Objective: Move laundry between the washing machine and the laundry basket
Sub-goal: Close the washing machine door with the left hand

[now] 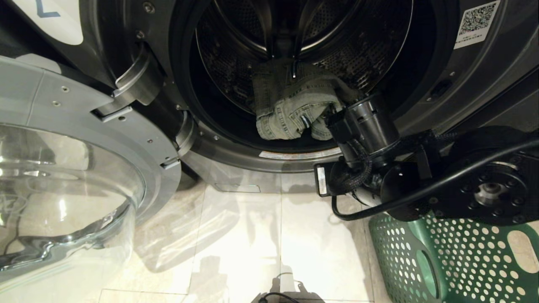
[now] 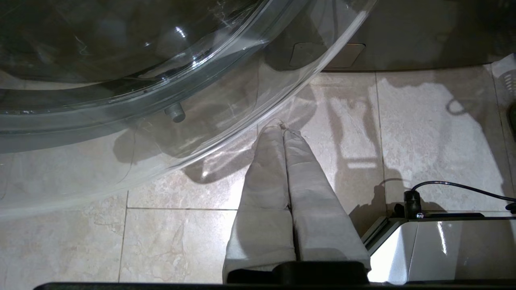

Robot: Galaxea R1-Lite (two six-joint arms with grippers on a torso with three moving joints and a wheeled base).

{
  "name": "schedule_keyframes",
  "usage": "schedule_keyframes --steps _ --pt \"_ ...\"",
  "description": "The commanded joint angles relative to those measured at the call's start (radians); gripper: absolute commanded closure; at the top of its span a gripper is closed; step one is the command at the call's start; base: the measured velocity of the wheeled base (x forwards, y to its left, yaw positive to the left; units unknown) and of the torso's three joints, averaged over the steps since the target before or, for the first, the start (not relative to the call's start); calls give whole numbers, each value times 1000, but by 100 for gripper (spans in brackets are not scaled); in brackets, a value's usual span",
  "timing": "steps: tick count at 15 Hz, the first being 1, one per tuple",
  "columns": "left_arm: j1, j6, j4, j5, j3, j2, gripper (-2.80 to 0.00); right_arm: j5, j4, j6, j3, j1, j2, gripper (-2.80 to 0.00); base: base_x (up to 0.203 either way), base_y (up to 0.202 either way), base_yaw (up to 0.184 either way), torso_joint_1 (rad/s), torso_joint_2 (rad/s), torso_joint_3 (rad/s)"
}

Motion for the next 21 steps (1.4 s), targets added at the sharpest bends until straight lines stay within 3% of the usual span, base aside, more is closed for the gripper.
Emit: schedule_keyframes --steps 1,3,8,16,19,21 --pt "1 0 0 0 0 2 0 -2 -138 -69 -10 -3 76 0 0 0 0 0 0 0" --pt "1 0 0 0 0 2 0 8 -246 -161 -14 -10 115 0 0 0 0 0 0 0" --pt "1 0 0 0 0 2 0 62 -304 -174 -103 -50 244 0 0 0 0 0 0 0" --pt "1 0 0 0 0 2 0 69 -305 -214 -566 -150 510 0 0 0 0 0 0 0" --pt "1 0 0 0 0 2 0 56 -442 -304 -575 -195 550 0 0 0 0 0 0 0" --pt "1 0 0 0 0 2 0 55 -627 -385 -580 -217 557 0 0 0 0 0 0 0"
